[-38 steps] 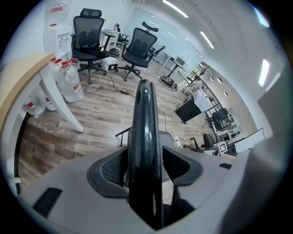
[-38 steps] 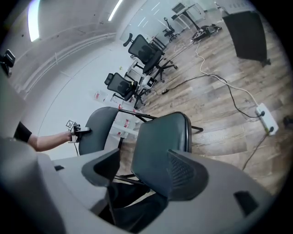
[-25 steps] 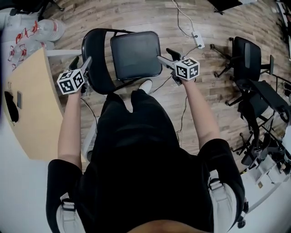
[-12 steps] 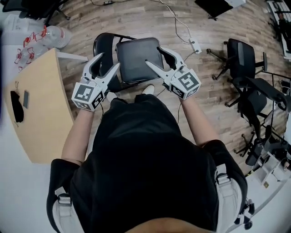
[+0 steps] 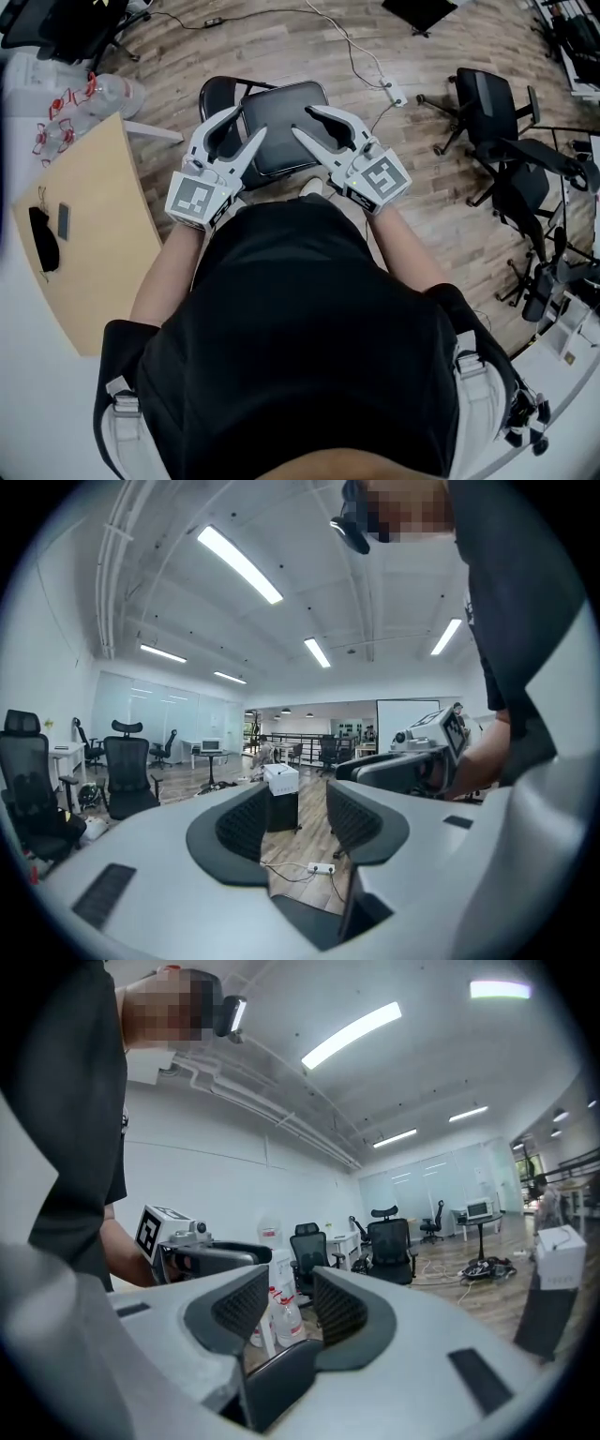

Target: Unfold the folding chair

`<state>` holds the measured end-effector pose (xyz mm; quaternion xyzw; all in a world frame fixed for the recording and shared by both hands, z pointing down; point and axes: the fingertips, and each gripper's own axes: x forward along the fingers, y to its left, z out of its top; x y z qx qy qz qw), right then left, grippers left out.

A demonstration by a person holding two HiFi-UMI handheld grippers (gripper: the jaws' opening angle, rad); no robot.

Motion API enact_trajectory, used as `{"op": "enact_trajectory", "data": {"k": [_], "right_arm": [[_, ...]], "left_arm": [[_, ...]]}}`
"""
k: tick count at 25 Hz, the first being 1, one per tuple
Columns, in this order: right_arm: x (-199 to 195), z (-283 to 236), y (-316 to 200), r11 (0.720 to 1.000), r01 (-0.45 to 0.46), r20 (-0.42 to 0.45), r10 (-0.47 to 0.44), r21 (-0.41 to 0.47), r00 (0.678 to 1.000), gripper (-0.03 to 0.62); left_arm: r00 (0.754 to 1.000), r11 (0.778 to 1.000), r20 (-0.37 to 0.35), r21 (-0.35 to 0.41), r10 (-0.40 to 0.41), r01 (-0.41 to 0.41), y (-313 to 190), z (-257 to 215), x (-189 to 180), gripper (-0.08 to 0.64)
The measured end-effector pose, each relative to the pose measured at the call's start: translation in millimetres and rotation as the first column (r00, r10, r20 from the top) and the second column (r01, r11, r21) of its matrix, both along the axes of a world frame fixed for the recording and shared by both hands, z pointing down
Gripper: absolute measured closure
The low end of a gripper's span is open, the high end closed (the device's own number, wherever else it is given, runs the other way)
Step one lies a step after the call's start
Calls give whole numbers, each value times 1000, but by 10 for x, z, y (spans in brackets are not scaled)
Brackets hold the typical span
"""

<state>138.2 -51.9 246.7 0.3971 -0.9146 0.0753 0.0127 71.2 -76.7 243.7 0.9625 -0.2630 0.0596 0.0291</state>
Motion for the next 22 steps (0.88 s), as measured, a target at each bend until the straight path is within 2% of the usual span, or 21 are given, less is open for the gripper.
{"op": "enact_trajectory", "data": {"k": [5,13,22], "right_arm": [[-136,-133,60,999,-42,-7,42,28,999,457],[-311,-179,124,994,-98,-2,98,40,995,459],[-266,-183,193,993,-107,-16,108,43,994,469]], "left_arm": [[999,998,-14,49,35,-34,25,-178,-62,419],[996,996,-36,48,76,-74,138,-195,-169,430],[997,998,-41,23,59,-58,206,-147,-197,436]]}}
